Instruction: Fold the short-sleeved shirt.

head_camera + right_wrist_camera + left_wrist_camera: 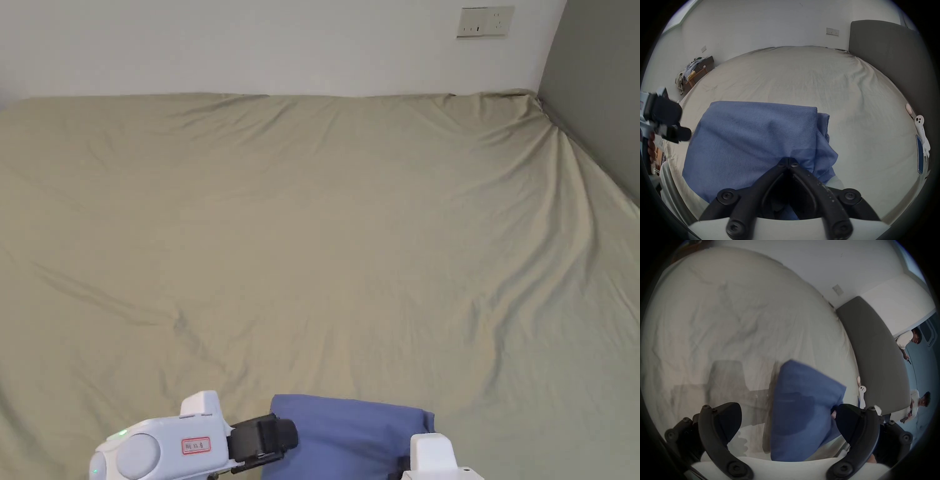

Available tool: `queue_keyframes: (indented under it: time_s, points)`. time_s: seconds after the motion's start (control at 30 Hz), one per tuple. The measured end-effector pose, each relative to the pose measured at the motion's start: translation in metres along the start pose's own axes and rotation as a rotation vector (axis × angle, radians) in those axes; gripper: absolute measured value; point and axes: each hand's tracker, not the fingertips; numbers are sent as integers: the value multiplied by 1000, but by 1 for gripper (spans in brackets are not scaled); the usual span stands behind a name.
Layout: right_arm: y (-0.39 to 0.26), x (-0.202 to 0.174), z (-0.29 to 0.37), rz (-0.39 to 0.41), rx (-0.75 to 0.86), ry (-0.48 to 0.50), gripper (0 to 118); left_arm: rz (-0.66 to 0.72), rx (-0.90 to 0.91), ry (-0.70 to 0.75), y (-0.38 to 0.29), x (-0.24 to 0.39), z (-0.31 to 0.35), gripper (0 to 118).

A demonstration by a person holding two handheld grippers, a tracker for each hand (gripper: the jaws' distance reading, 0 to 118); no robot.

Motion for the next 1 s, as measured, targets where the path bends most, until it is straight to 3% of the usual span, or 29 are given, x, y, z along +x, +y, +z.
queue_keyframes:
  time_s: [0.07, 0.13, 0.2, 0.27, 0.37, 0.63, 0.77, 1.0]
  points:
    - [0, 2, -1, -2, 1, 7, 1, 13, -72, -5, 0, -6, -17, 111]
    - [-1, 3, -1, -5, 2, 14, 1, 18, -98, -21, -2, -6, -26, 79]
    - [-1, 4, 0, -9, 3, 22, 1, -26, -55, 0, -6, 1, -23, 70]
    - [-1, 7, 0, -19, 5, 33, 1, -77, -63, -53, -6, 6, -21, 38]
    - [-1, 12, -1, -19, 9, 47, 1, -32, -67, -53, -7, 10, -23, 22]
    - [24, 14, 25, -5, 101, 62, 1, -155, -40, -61, 11, 21, 8, 14]
    - [55, 7, 50, 39, 206, 52, 1, -259, 25, 121, 54, -6, 50, 14]
    - [106, -16, 74, 103, 345, 33, 1, -244, 87, 465, 132, -119, 138, 14]
